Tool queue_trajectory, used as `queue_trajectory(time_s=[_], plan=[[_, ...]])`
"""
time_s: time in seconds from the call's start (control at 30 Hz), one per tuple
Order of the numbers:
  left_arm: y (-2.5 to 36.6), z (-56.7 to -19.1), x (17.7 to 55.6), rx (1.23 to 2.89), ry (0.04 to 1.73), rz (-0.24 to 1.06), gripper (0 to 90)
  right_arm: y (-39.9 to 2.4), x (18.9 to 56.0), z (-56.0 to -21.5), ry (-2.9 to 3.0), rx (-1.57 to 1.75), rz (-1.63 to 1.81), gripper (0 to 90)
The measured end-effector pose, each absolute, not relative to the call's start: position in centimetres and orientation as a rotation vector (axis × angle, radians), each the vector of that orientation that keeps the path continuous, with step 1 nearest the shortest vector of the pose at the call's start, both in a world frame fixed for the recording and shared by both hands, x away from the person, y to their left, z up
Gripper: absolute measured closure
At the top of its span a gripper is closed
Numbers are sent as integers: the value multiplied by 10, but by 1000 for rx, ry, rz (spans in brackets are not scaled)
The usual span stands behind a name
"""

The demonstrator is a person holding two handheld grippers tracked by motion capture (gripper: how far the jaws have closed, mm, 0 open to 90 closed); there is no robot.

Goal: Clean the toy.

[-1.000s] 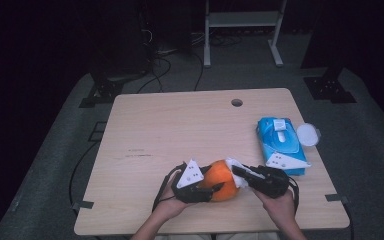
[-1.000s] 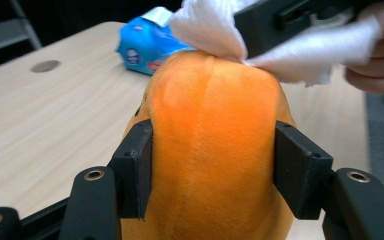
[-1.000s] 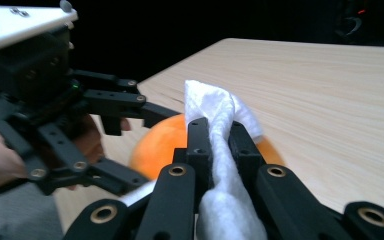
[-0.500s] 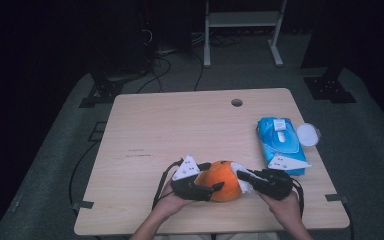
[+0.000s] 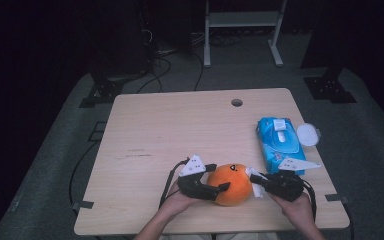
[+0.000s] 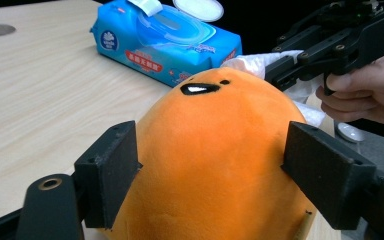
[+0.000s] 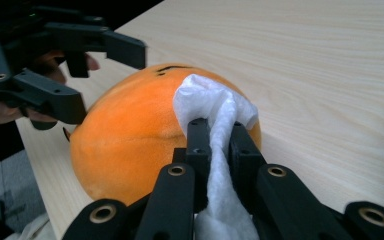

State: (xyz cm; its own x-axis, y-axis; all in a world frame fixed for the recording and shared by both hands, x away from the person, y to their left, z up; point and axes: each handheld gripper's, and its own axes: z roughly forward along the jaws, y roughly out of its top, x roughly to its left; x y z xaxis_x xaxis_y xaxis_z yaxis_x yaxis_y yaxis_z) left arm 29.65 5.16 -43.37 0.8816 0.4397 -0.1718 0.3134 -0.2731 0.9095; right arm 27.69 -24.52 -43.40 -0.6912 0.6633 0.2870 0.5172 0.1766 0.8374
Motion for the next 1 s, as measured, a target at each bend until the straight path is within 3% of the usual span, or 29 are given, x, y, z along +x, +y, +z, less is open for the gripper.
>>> queue_trajectory(time_s=[0.5,0.67,1.0], plan=[[17,-430,308,1977,444,88,196,-269,278,-450,2376,1186,1520,818],[15,-434,294,2058,403,120,302,-275,274,-449,2308,1238,1569,813],[25,-439,274,2068,381,153,323,-266,269,-438,2262,1174,1766,814]])
